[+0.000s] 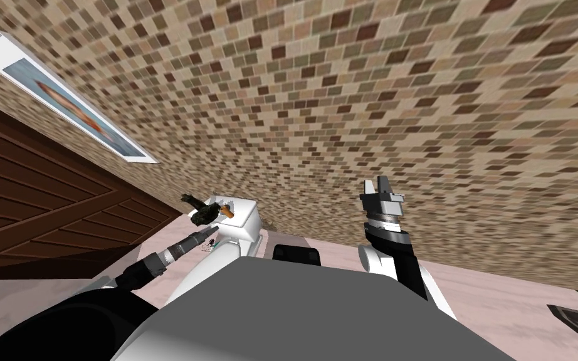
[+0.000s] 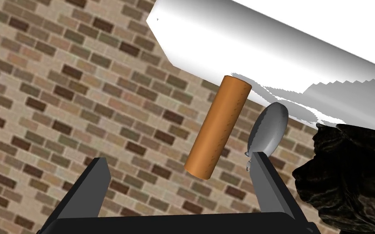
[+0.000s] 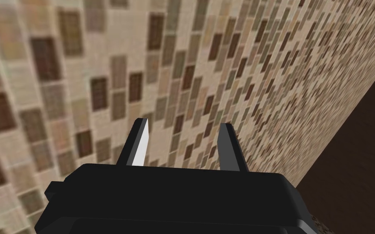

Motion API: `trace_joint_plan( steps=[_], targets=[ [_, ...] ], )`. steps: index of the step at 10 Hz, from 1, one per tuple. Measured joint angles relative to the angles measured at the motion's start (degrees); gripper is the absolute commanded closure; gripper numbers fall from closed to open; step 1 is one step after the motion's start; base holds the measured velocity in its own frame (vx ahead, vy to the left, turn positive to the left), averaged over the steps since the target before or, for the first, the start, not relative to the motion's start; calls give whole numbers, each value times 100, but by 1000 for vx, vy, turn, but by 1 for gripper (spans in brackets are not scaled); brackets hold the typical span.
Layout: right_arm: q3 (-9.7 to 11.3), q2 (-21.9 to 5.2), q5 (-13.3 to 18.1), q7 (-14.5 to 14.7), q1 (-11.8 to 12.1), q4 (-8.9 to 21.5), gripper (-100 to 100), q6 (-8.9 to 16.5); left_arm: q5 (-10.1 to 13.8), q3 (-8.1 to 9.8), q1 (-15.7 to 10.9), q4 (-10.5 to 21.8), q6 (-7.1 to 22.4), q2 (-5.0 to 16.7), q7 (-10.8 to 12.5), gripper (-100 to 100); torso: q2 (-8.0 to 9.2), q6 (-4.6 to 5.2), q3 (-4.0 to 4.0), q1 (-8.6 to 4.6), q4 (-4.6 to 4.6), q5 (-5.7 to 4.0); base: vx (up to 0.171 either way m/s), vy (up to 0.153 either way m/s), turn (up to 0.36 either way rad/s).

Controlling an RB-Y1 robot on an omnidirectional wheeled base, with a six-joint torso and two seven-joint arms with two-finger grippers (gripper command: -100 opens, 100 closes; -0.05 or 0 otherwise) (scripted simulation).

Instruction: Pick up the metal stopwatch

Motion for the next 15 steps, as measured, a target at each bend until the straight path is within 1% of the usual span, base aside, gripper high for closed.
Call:
trace_joint_plan(
  steps=[1,3,5,6,8,9,10,11,13,15],
  targets=[
    [0,0,0,0,0,0,0,0,-13,-9,-27,125,-47,14,-22,-100,12,0,7,7,3,2,32,-14,-81],
    [0,0,0,0,0,0,0,0,-73,30,-1,326,-63,145,-56,-100,13,1,8,6,3,2,34,-19,-66],
    [0,0,0,0,0,0,0,0,-163,105,41,696,-159,339,-128,-100,2,4,2,-1,1,0,76,-42,-131],
    [0,0,0,0,0,0,0,0,-230,105,-31,970,-196,475,-156,-100,-8,4,-4,-4,-1,-1,94,-58,-116],
    [0,0,0,0,0,0,0,0,-363,181,70,1163,-102,613,-246,-100,-15,4,-8,-10,-3,-2,88,-38,-97],
    [0,0,0,0,0,0,0,0,-399,181,52,1293,-121,625,-297,-100,-6,0,-4,-1,-1,0,56,-15,-68],
    [0,0,0,0,0,0,0,0,-434,220,106,1343,-105,664,-327,-100,0,1,0,2,0,1,34,-11,-44],
    [0,0,0,0,0,0,0,0,-454,230,101,1421,-110,688,-346,-100,9,0,5,4,2,2,50,-18,-87],
    [0,0,0,0,0,0,0,0,-541,247,49,1784,-201,772,-429,-100,0,2,1,-2,1,1,80,-31,-113],
    [0,0,0,0,0,0,0,0,-632,292,61,2023,-201,865,-492,-100,-10,6,-5,4,-1,2,79,-24,-96]
  ],
)
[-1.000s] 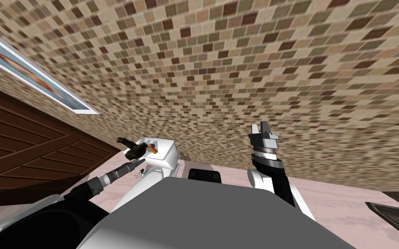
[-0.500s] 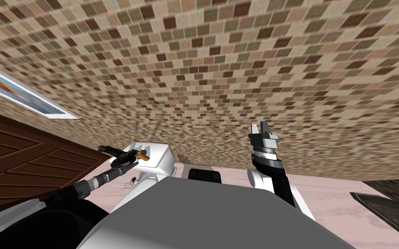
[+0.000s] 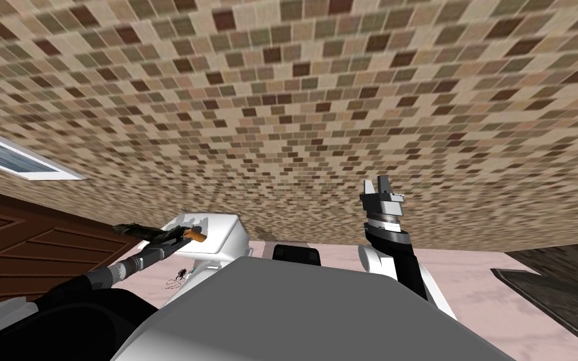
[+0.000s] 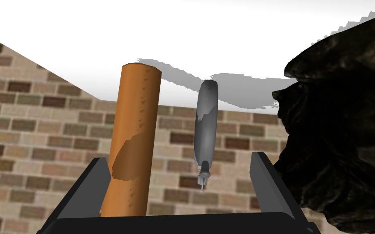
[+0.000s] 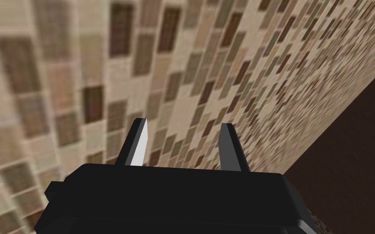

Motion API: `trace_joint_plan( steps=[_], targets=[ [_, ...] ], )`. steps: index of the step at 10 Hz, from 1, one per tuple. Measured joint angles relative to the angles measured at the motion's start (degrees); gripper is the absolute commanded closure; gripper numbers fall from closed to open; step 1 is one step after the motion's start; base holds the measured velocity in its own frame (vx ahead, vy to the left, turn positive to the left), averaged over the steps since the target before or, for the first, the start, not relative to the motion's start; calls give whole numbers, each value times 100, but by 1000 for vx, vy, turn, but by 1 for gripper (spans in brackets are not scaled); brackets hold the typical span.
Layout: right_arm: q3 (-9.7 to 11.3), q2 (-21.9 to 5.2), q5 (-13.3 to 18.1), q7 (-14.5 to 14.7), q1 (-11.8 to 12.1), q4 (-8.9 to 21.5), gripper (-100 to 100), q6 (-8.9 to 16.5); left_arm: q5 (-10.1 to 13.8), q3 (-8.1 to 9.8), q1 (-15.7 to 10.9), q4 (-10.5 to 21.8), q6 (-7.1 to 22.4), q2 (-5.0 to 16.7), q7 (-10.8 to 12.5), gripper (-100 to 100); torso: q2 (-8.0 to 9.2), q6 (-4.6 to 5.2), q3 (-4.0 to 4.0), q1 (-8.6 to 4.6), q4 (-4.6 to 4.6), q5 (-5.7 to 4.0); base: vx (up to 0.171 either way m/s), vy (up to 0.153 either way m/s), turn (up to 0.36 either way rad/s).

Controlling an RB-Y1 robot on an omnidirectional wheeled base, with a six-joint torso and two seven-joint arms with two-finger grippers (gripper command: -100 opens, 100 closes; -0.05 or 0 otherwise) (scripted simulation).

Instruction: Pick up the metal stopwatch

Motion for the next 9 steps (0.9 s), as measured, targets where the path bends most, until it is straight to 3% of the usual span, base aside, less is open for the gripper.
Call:
trace_joint_plan(
  steps=[3,4,5,9],
  targets=[
    [0,0,0,0,0,0,0,0,-122,33,-32,320,18,89,-95,-100,5,0,2,6,1,2,48,-10,-60],
    [0,0,0,0,0,0,0,0,-127,35,-32,328,23,91,-104,0,15,-2,8,8,3,2,0,0,0],
    [0,0,0,0,0,0,0,0,-127,35,-32,327,22,91,-103,-100,23,-2,13,8,5,3,-71,9,-239],
    [1,0,0,0,-3,1,0,1,-86,-96,-269,564,388,34,126,-100,96,-1,56,4,23,3,-174,-16,-320]
  ],
)
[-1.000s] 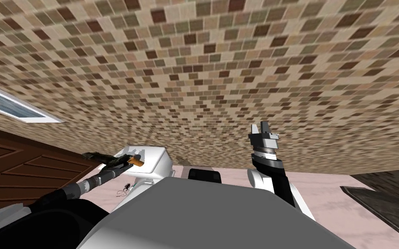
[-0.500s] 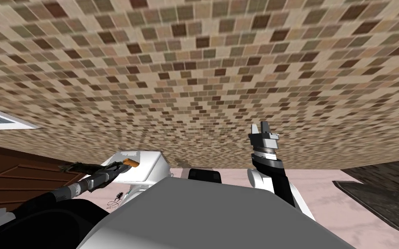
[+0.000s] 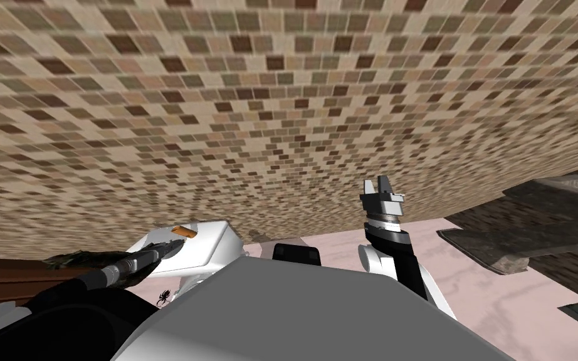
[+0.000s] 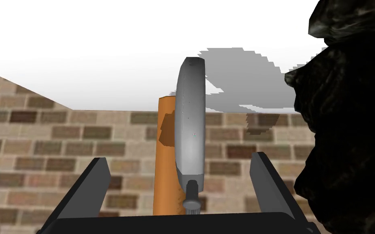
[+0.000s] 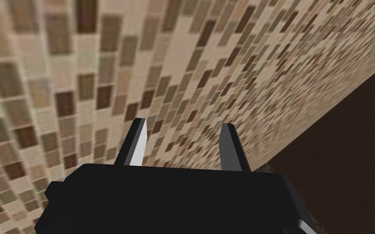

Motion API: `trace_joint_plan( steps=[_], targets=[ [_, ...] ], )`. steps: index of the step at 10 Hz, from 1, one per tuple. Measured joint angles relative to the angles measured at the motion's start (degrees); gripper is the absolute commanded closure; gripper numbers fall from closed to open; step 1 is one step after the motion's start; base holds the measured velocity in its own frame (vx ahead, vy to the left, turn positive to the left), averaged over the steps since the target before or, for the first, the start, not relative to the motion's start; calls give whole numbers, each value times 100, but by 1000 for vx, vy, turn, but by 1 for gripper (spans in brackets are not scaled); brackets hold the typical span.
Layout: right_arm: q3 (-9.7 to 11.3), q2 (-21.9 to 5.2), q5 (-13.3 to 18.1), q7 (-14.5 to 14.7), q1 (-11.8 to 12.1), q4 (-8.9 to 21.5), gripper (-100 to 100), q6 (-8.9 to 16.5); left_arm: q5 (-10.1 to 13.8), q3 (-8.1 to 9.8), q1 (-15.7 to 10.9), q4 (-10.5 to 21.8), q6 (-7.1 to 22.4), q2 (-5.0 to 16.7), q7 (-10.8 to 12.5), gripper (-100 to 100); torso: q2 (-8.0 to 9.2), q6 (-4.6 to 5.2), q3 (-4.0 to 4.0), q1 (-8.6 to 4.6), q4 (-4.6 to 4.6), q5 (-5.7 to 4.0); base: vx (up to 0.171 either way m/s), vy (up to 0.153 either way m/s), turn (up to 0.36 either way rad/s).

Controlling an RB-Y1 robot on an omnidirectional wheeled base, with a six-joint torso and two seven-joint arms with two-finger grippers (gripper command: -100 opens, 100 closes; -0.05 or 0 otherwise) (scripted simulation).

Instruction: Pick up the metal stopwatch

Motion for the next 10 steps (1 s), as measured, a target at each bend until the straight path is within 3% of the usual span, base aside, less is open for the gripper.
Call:
trace_joint_plan(
  steps=[3,4,8,9,10],
  targets=[
    [-1,0,0,0,1,0,0,0,34,-109,-211,271,230,-31,175,-100,-19,5,-10,11,-3,8,-119,-17,-146],
    [-1,-1,0,0,2,0,0,0,36,-111,-214,273,248,-31,188,100,-43,2,-23,17,-8,9,-11,-1,7],
    [-1,-1,0,0,3,-1,0,0,36,-110,-213,273,247,-32,186,100,-74,3,-43,21,-16,11,-1,0,0],
    [-1,-1,0,0,3,-1,0,0,36,-111,-213,274,247,-32,186,0,-75,4,-43,21,-16,10,0,0,0],
    [-1,-1,0,0,3,-1,0,0,36,-111,-213,274,247,-32,186,100,-75,4,-43,21,-16,10,85,5,221]
  ],
)
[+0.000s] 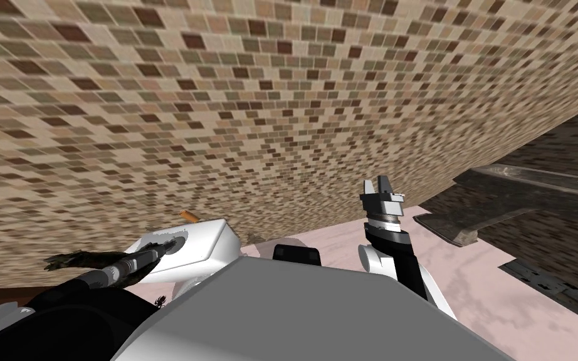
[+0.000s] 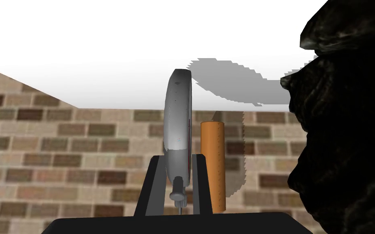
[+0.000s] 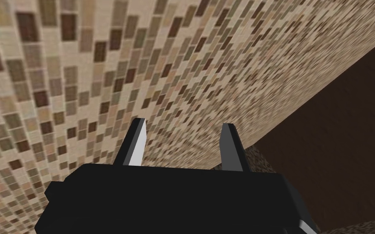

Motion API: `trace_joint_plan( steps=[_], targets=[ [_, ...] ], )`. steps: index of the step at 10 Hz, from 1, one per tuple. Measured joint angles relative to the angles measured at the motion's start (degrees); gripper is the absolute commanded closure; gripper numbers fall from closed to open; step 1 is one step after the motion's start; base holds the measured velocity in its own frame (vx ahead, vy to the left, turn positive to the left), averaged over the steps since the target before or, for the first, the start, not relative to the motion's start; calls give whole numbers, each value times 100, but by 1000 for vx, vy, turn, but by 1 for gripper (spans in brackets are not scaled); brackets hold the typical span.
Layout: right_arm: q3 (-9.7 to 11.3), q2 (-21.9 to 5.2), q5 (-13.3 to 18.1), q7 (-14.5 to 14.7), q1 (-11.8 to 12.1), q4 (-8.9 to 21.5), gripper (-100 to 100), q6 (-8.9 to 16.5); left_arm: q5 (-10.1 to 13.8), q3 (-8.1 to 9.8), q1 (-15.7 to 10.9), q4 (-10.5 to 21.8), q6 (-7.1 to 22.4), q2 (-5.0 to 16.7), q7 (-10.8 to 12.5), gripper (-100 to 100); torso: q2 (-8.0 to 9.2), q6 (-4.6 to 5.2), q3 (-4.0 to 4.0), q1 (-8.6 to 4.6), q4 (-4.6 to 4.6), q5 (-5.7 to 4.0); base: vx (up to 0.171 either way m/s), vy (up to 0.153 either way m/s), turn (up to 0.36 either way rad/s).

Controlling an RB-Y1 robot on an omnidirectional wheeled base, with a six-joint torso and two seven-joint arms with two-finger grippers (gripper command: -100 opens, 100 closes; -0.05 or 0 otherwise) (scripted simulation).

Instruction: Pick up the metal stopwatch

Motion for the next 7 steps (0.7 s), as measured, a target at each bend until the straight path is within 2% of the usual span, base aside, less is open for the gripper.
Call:
trace_joint_plan(
  steps=[2,5,6,7],
  targets=[
    [-1,0,0,0,2,0,0,0,-13,51,103,-145,-81,22,-59,100,-34,-13,-19,4,-8,-1,158,35,346],
    [-1,-1,0,0,3,-1,0,-1,-54,155,291,-333,-391,54,-273,100,-67,-7,-39,5,-15,0,186,14,320],
    [-1,-1,0,0,3,-1,0,0,-70,200,374,-440,-511,83,-347,100,-63,-7,-36,3,-14,0,76,-6,84],
    [0,0,0,0,0,0,0,0,-73,204,390,-451,-536,83,-363,0,-40,9,-25,4,-10,2,12,-3,-13]
  ],
)
